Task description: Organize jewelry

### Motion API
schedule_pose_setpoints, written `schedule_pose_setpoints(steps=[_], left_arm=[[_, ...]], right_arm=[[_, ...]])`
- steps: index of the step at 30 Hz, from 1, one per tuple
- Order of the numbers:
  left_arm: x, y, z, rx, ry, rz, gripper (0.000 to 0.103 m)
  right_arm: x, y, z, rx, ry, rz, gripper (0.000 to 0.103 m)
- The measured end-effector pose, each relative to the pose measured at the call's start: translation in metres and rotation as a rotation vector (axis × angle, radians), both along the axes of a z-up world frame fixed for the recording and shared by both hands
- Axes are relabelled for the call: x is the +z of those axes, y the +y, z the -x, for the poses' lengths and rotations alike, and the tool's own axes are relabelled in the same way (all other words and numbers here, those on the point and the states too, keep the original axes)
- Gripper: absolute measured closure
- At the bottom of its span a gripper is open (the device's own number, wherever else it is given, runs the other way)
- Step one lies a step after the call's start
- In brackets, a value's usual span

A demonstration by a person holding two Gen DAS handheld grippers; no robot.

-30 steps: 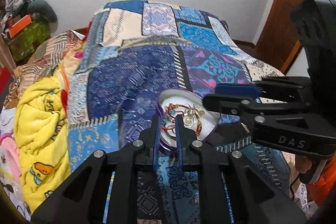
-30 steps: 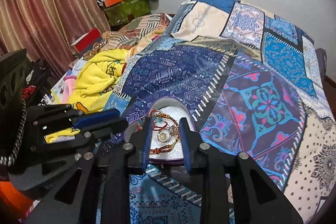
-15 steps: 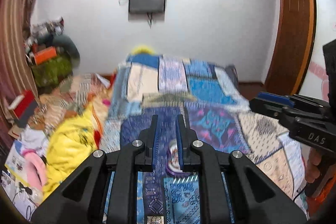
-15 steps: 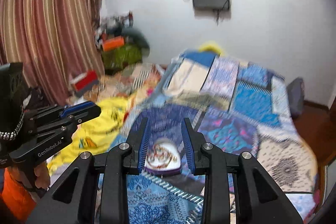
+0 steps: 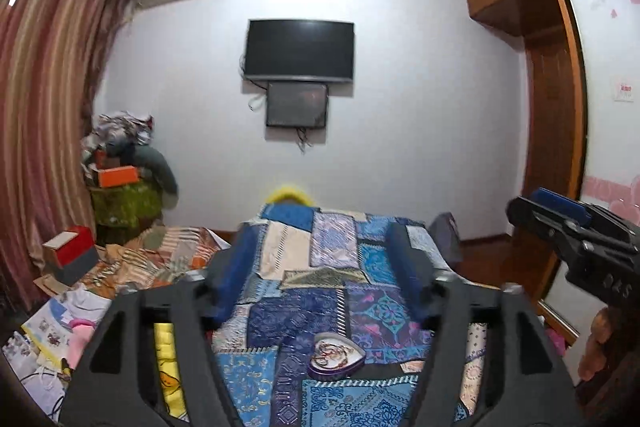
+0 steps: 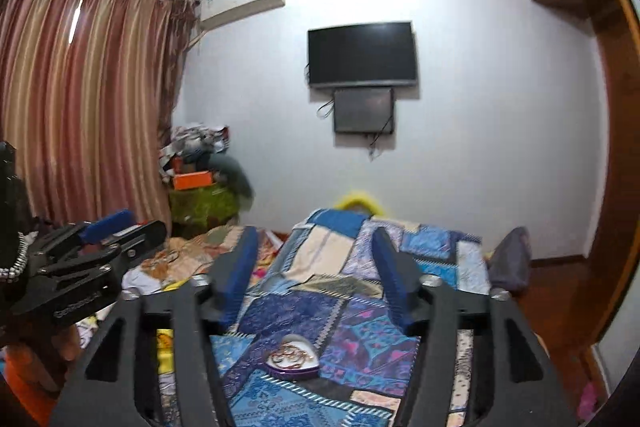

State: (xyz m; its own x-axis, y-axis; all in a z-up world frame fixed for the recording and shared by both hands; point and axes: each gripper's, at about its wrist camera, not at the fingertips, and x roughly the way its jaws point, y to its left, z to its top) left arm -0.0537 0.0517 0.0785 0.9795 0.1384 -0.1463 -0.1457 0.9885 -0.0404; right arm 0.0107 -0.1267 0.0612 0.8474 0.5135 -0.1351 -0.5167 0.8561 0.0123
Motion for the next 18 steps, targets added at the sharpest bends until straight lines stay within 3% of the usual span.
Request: schedule_pose_setpoints(steps=[1,3,9,18], left_arm=[[0.001,-0.002,0.005,0.018,-0.016,-0.009,0.016],[0.001,-0.003,0.012,0.029,-0.034,-0.016,0.01],[0.0,-0.009,0.023,0.053,-0.05,-0.032,0.002],[-0.003,-0.014,0.029,0.057,-0.037,-0.036,0.001]], right_arm=[[0.0,0.001,0.004,-0.018,-0.011,0.0,0.036],[-0.002,0.001,0.005,-0.041,-0.018,-0.006,0.025],[-0.004,-0.002,0.01,-0.099,-0.024,-0.005,0.004],[-0.003,-0.005,0.015,-0.103,-0.029,0.01,0.002]])
